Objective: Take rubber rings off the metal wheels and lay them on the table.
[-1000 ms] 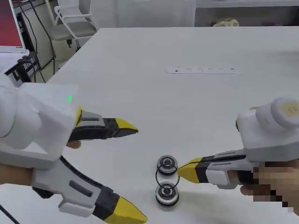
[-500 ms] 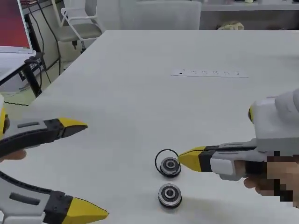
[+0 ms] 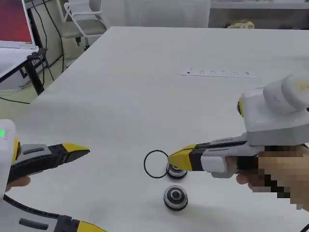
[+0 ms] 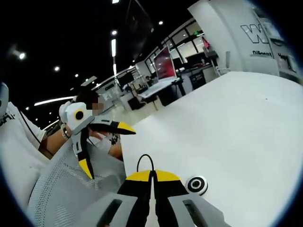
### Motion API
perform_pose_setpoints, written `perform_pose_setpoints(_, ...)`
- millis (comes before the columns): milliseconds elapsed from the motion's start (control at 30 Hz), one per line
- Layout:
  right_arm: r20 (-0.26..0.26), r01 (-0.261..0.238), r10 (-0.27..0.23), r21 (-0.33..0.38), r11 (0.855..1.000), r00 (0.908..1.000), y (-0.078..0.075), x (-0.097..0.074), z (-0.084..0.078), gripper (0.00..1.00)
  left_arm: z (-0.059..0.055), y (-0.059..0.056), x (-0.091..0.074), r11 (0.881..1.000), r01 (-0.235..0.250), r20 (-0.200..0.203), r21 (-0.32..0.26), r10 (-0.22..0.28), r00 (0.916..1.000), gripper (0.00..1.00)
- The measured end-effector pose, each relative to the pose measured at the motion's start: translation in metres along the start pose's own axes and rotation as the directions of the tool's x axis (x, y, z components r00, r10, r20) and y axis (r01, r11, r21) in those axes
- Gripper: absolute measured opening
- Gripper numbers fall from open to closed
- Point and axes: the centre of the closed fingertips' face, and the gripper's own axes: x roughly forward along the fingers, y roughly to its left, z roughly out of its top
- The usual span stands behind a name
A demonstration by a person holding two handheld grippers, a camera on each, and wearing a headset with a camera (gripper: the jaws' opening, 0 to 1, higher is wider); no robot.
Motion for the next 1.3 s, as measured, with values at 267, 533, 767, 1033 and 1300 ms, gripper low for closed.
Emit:
perform_pose_setpoints(267, -0.096, -0.008, 0.008, 0.005, 1.0, 0.9954, -0.01, 0.035, -0.019, 0.0, -0.003, -0.002, 0.002, 1.0, 0.007, -0.011, -0.005, -0.007, 0.9999, 0.87)
perform_pose_setpoints(533, -0.177, 0.002, -0.001, 0.002, 1.0, 0.9842, -0.019, 0.058, -0.042, 0.0, -0.006, -0.001, 0.001, 1.0, 0.002, -0.017, -0.018, -0.003, 0.9998, 0.86)
perform_pose_setpoints(767, -0.223, 0.027, -0.036, -0.045, 0.999, 0.9741, -0.024, 0.066, -0.056, 0.0, -0.006, -0.001, 0.002, 1.0, 0.008, -0.018, -0.021, -0.008, 0.9998, 0.86)
perform_pose_setpoints(1033, -0.239, 0.063, -0.076, -0.065, 0.996, 0.9681, -0.03, 0.067, -0.066, 0.0, -0.007, -0.001, 0.002, 1.0, 0.01, -0.017, -0.021, -0.01, 0.9998, 0.84)
perform_pose_setpoints(1300, -0.223, 0.048, -0.066, -0.086, 0.995, 0.9727, -0.023, 0.061, -0.056, 0.03, -0.007, -0.001, 0.002, 1.0, 0.01, -0.019, -0.02, -0.011, 0.9998, 0.84)
